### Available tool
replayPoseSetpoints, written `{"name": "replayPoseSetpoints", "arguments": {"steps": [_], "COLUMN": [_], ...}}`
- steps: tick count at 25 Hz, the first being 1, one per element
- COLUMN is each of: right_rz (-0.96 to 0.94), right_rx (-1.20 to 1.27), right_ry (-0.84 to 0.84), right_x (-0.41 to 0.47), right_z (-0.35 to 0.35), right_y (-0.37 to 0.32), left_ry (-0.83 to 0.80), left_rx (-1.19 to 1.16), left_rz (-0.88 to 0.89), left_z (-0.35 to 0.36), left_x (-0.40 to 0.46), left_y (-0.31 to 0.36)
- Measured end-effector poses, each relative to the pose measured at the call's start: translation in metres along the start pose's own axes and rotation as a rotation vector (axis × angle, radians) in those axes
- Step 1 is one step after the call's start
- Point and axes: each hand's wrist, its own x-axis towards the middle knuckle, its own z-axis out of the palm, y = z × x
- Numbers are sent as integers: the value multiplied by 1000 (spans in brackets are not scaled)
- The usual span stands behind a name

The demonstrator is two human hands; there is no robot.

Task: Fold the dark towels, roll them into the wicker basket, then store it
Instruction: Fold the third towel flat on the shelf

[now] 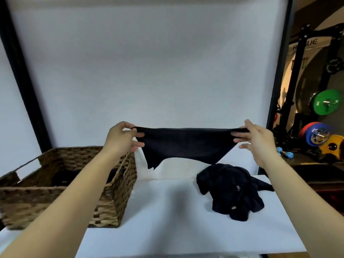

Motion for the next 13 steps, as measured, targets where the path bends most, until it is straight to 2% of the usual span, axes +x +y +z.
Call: {"name": "replayPoseSetpoints", "arguments": {"steps": [4, 6, 9, 13], "right_rz": [273, 353, 437, 492], "right_rx": [-206, -331, -444, -527], "right_ry": [5, -33, -20, 1], "right_x": [-49, -85, -136, -173], "right_z": [-26, -36, -44, -44], "right_y": [88, 127, 160, 168], "left_ry": [-165, -253, -388, -347], "left_rx": [102, 189, 375, 368], "left_rz": [-82, -119, -75, 30], "left_z": [1, -10, -36, -52], "left_x": [-58, -95, -141, -163], "left_y": [-103, -160, -227, -256]}}
